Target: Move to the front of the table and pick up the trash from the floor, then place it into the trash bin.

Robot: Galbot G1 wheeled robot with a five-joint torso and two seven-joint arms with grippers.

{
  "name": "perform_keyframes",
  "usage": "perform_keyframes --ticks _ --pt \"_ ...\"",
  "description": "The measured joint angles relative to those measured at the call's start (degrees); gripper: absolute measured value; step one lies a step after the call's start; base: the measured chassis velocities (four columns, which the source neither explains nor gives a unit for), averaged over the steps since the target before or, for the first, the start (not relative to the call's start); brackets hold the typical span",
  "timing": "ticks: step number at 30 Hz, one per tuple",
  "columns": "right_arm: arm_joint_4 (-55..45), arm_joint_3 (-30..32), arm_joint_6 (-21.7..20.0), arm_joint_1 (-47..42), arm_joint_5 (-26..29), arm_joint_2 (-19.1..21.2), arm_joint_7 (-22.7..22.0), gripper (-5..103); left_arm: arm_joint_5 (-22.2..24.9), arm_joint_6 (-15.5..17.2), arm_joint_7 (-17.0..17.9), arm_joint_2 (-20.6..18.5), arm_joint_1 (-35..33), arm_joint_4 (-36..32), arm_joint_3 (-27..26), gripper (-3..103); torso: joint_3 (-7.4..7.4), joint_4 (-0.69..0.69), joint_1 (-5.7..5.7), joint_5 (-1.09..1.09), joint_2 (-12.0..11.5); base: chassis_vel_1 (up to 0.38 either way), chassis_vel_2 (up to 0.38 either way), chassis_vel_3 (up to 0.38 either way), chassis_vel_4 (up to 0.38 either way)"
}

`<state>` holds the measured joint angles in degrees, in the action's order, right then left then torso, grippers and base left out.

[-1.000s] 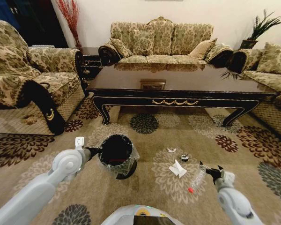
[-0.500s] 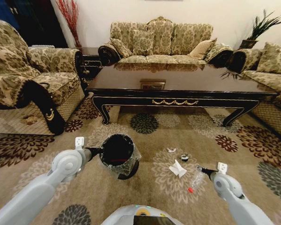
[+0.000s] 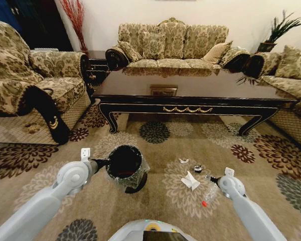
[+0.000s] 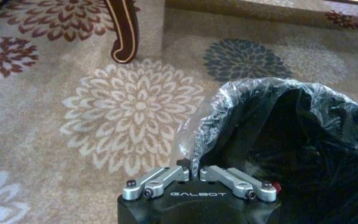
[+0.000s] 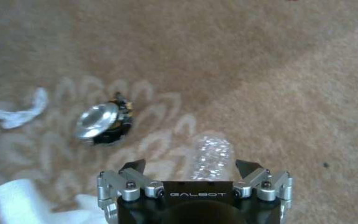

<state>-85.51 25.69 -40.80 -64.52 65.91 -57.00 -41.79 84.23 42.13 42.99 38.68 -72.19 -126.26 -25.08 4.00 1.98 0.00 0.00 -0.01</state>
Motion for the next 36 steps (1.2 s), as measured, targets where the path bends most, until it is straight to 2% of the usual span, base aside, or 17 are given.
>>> perform_keyframes --ticks 8,12,15,21,24,27,29,30,33,34,36 --pt "4.4 0.93 0.36 1.32 -1.66 -3.32 -0.52 95 0.29 0.0 0.37 -0.16 0.17 -0.36 0.48 3 0.0 -0.01 0.0 0.0 0.0 0.0 0.0 0.0 0.0" --pt "5.87 2.28 0.41 2.29 0.19 -6.12 -1.94 97 0.54 0.0 0.48 -0.29 0.17 -0.49 0.51 3 0.0 -0.01 0.0 0.0 0.0 0.0 0.0 0.0 0.0" --pt "7.33 3.49 0.53 2.96 1.08 -8.28 -2.8 94 0.62 0.0 0.64 -0.34 0.17 -0.54 0.6 3 0.0 0.0 0.0 0.0 0.0 0.0 0.0 0.0 0.0" --pt "8.97 4.43 0.62 2.9 0.91 -8.62 -2.78 93 0.66 0.0 0.78 -0.31 0.3 -0.64 0.85 3 0.0 -0.01 0.0 0.0 0.0 0.0 0.0 0.0 0.0" --pt "9.74 4.84 0.6 2.24 0.32 -8.32 -2.13 78 0.66 0.0 0.95 -0.26 0.44 -0.65 1.02 3 0.0 -0.01 0.0 0.0 0.01 0.0 0.0 0.0 0.0" --pt "10.03 4.93 0.64 1.9 -0.1 -8.32 -1.93 72 0.66 -0.01 1.04 -0.22 0.42 -0.77 1.05 3 0.0 -0.01 0.0 0.0 0.01 0.0 0.0 0.0 0.0" --pt "10.15 4.99 0.71 1.55 -0.45 -8.34 -1.72 61 0.66 -0.01 1.09 -0.19 0.34 -0.88 1.05 3 -0.01 -0.01 0.0 0.0 0.01 0.0 0.0 0.0 0.0" --pt "10.15 4.99 0.71 1.55 -0.45 -8.34 -1.72 61 0.66 -0.01 1.09 -0.19 0.34 -0.88 1.05 3 -0.01 -0.01 0.0 0.0 0.01 0.0 0.0 0.0 0.0" --pt "9.71 5.27 0.74 1.01 -0.61 -8.34 -1.49 45 0.64 -0.01 1.2 -0.16 0.12 -1.1 0.99 3 -0.01 -0.01 0.0 -0.03 0.02 0.0 0.0 0.0 0.0" --pt "9.71 5.27 0.74 1.01 -0.61 -8.34 -1.49 45 0.64 -0.01 1.2 -0.16 0.12 -1.1 0.99 3 -0.01 -0.01 0.0 -0.03 0.02 0.0 0.0 0.0 0.0" --pt "9.45 5.37 0.73 0.91 -0.64 -8.3 -1.49 38 0.63 -0.01 1.33 -0.07 0.06 -1.43 0.97 3 -0.01 -0.01 0.0 -0.03 0.02 0.0 0.0 0.0 0.0"
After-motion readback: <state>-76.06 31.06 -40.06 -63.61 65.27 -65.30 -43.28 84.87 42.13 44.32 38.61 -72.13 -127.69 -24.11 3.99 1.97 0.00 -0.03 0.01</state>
